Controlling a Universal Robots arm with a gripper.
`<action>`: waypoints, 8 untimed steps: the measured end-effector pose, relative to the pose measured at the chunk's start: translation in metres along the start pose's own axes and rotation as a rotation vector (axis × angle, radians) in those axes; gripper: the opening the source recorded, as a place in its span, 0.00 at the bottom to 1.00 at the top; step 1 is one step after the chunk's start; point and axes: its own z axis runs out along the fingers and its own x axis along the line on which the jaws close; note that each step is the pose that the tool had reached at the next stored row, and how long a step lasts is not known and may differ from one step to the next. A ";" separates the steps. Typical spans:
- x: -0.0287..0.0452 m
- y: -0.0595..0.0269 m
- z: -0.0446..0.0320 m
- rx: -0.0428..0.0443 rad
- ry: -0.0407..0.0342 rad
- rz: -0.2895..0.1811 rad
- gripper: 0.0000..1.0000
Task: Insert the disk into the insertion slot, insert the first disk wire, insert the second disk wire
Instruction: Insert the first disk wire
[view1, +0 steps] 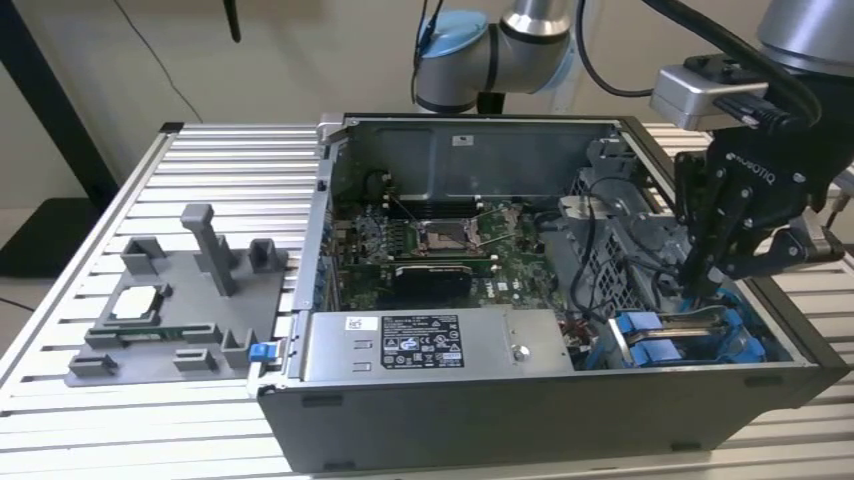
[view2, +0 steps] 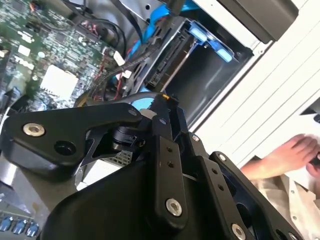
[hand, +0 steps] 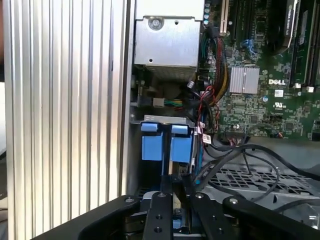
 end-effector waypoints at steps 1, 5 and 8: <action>0.0000 0.0000 0.0000 0.0000 0.0001 0.000 0.00; 0.0000 0.0000 0.0000 0.0000 0.0004 0.000 0.00; 0.0000 0.0000 0.0000 0.0000 0.0006 0.000 0.00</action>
